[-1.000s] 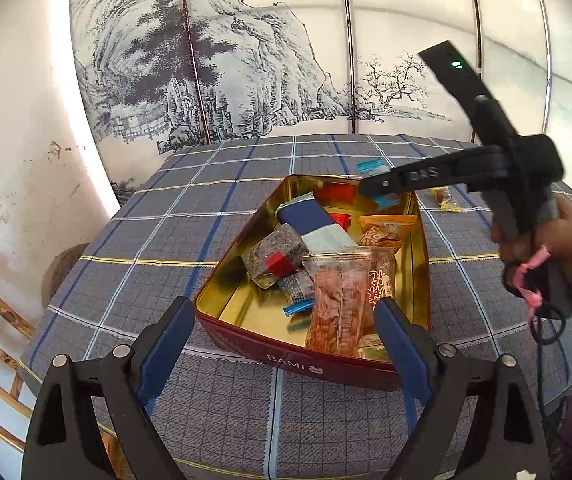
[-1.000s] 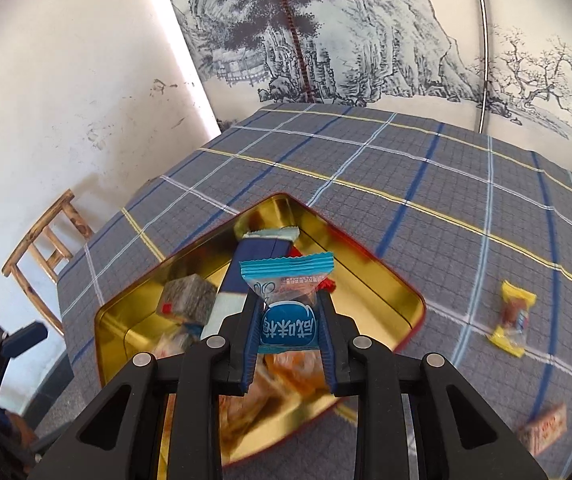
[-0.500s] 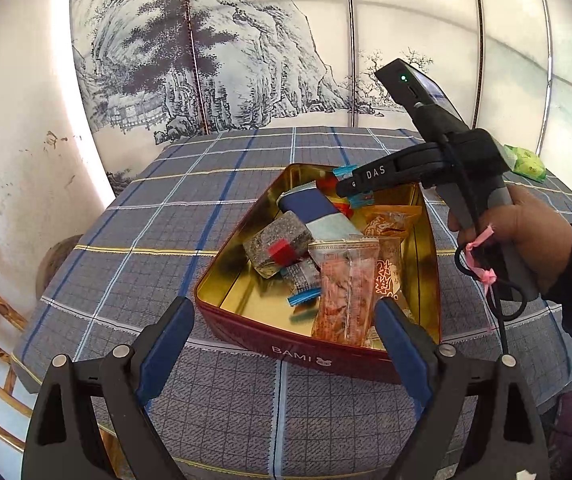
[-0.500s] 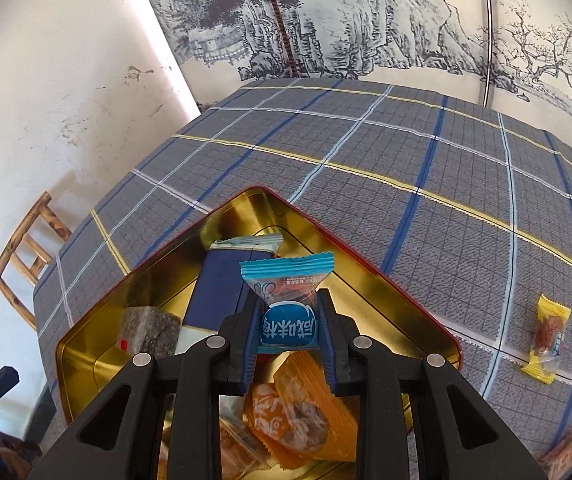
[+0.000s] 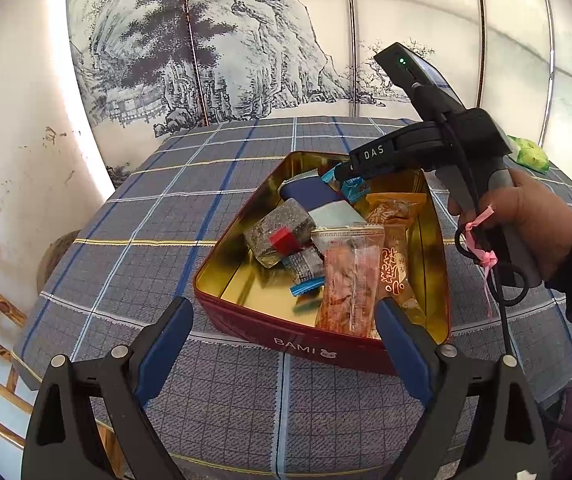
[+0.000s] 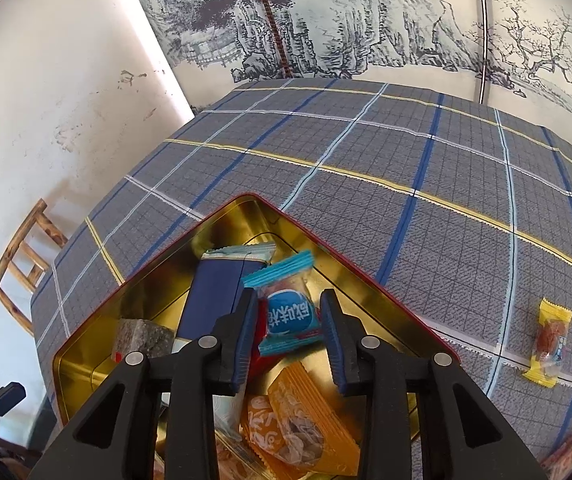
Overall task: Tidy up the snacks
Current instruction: 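Open the right gripper to drop the packet and withdraw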
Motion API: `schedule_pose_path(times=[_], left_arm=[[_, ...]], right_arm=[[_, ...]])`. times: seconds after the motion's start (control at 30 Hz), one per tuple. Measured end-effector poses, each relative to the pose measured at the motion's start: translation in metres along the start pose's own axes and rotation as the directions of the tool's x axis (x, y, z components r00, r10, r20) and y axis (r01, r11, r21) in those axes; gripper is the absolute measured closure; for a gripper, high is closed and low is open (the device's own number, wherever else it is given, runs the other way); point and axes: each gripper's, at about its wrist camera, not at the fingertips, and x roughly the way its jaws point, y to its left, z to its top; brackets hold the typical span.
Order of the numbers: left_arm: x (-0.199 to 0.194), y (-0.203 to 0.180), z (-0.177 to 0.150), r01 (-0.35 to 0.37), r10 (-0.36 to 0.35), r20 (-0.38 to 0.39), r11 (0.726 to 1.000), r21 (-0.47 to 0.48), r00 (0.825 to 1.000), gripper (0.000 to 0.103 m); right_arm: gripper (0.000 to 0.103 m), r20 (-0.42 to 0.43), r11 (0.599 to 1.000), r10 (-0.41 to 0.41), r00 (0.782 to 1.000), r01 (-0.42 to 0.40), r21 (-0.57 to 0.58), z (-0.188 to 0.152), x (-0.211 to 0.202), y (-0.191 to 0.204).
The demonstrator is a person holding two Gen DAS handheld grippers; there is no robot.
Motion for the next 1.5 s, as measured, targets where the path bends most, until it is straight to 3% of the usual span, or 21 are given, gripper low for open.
schedule_pose_path(times=[0.37,0.7,1.03,1.2,1.4,1.5], left_arm=[[0.001,-0.004,-0.003,-0.012,0.012,-0.015,1.000,0.010,1.000,0.010],[-0.010,-0.015,0.000,-0.037,0.038,-0.006,0.998,0.046,0.999,0.007],[-0.022,-0.050,0.008,-0.049,0.048,0.008,0.991,0.123,0.999,0.005],[-0.026,-0.075,0.014,-0.051,0.050,0.013,0.982,0.180,0.999,0.004],[-0.025,-0.110,0.023,-0.061,0.057,0.021,0.960,0.273,0.998,0.004],[-0.024,-0.132,0.031,-0.018,0.017,0.007,0.945,0.328,1.000,0.003]], right_arm=[[0.050,0.048,0.999,0.028,0.998,-0.029,0.027,-0.012,-0.020,0.000],[0.038,0.168,0.995,0.037,0.985,-0.051,0.080,-0.047,-0.083,-0.019],[0.027,0.220,0.966,-0.121,0.968,0.064,0.251,-0.113,-0.150,-0.106],[0.026,0.212,0.927,-0.259,0.942,0.180,0.328,-0.146,-0.182,-0.156],[0.025,0.186,0.881,-0.356,0.916,0.262,0.394,-0.170,-0.208,-0.203],[0.024,0.172,0.854,-0.389,0.905,0.284,0.436,-0.182,-0.216,-0.223]])
